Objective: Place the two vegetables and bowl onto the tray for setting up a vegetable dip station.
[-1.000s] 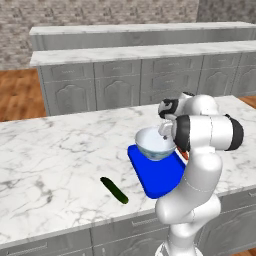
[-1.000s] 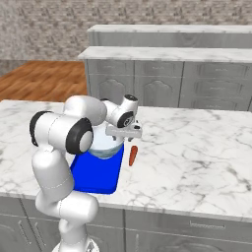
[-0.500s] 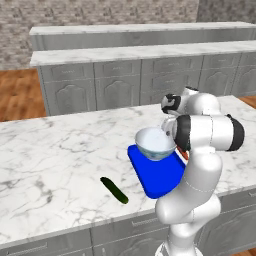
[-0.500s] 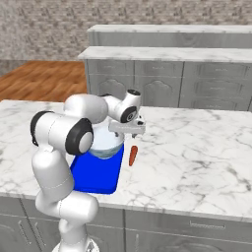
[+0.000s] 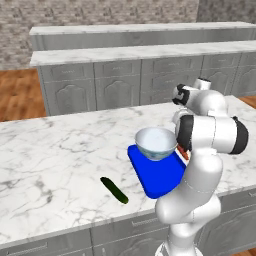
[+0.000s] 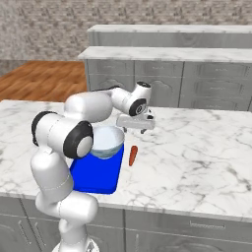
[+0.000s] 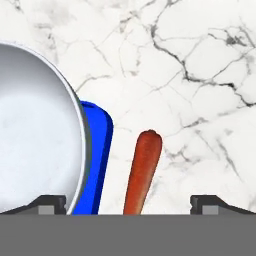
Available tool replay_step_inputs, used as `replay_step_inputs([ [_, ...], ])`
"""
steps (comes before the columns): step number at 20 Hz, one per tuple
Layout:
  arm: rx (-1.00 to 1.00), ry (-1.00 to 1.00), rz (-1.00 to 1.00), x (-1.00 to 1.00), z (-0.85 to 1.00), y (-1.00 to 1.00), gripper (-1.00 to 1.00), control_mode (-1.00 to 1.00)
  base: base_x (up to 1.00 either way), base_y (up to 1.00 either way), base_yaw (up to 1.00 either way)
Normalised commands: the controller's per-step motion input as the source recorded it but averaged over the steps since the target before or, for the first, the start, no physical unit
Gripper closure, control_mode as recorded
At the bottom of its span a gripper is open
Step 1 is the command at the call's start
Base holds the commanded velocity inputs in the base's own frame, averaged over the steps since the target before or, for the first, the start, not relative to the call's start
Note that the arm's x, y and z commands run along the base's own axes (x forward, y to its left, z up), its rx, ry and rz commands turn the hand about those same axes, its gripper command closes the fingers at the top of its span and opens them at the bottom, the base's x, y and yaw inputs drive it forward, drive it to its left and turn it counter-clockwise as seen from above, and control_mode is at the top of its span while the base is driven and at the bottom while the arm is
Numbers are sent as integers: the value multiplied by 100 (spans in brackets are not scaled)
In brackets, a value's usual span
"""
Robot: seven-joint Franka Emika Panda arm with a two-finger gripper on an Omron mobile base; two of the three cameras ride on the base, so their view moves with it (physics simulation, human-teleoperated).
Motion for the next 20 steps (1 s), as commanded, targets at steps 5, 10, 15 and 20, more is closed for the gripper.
replay_step_inputs([
  [5,-8,-10,8,-85,0,-24,-100,-100,0,0,0],
  [10,-15,-10,21,-75,-15,-17,-100,-100,0,0,0],
  [15,0,-6,13,0,-7,-4,-100,-100,0,0,0],
  [20,6,-8,0,20,-14,-3,-100,-100,0,0,0],
])
